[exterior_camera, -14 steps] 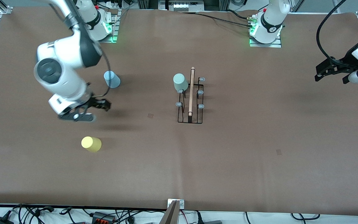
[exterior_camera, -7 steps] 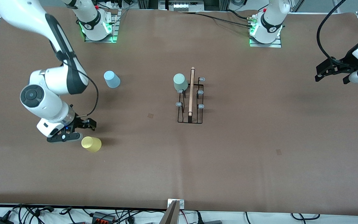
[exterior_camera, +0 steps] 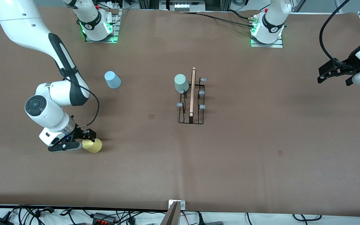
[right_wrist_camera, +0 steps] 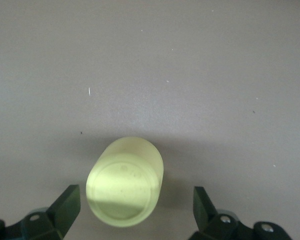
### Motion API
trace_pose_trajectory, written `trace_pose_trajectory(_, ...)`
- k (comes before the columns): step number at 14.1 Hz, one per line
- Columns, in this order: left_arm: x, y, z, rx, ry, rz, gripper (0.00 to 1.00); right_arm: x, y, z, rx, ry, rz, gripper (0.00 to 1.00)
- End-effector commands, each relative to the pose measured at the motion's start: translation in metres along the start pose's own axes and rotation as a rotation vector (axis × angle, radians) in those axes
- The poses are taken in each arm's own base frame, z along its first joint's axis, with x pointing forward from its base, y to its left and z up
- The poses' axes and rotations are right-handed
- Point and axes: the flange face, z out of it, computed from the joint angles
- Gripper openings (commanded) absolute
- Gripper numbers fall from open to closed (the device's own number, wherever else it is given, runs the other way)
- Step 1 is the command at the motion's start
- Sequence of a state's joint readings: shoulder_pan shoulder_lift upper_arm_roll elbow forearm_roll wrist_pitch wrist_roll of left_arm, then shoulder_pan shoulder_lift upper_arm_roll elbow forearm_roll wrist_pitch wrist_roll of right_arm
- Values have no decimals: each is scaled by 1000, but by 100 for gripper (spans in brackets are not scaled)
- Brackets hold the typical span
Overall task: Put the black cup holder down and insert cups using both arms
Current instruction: 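Move the right gripper to the yellow cup and grasp it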
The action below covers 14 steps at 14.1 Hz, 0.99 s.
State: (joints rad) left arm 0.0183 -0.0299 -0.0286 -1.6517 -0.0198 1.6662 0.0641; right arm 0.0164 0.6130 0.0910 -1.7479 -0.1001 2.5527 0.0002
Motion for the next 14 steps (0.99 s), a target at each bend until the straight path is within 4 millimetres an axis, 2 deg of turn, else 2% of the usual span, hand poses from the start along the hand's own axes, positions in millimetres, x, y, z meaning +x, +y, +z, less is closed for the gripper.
trace_pose_trajectory(1, 4, 1, -5, -20, 6, 10, 100, 5, -1, 4, 5, 18, -3, 100)
trace_pose_trajectory(4, 4, 0, -5, -20, 6, 9, 100, 5, -2, 14, 8, 36, -14, 100)
trace_pose_trajectory(5, 4, 0, -5, -20, 6, 9, 100, 5, -3, 15, 7, 41, -19, 88)
trace_pose_trajectory(6, 4, 0, -5, -22, 6, 8, 100, 5, -3, 15, 10, 41, -15, 62)
trace_pose_trajectory(7, 4, 0, -5, -20, 6, 9, 100, 6, -6, 14, 12, 40, -15, 40)
trace_pose_trajectory(8, 4, 0, -5, -22, 6, 8, 100, 7, -8, 10, 13, 41, -18, 24)
trace_pose_trajectory(9, 4, 0, -5, -20, 6, 9, 100, 6, -11, 8, 15, 33, -21, 12)
trace_pose_trajectory(10, 4, 0, -5, -22, 6, 8, 100, 8, -12, -2, 13, 30, -24, 9)
trace_pose_trajectory(11, 4, 0, -5, -22, 6, 10, 100, 11, -16, -21, 9, 16, -29, 9)
trace_pose_trajectory(13, 4, 0, -5, -22, 6, 8, 100, 14, -68, -83, 19, -52, -38, 9)
trace_pose_trajectory(14, 4, 0, -5, -22, 6, 10, 100, 15, -85, -111, 7, -97, 43, 9)
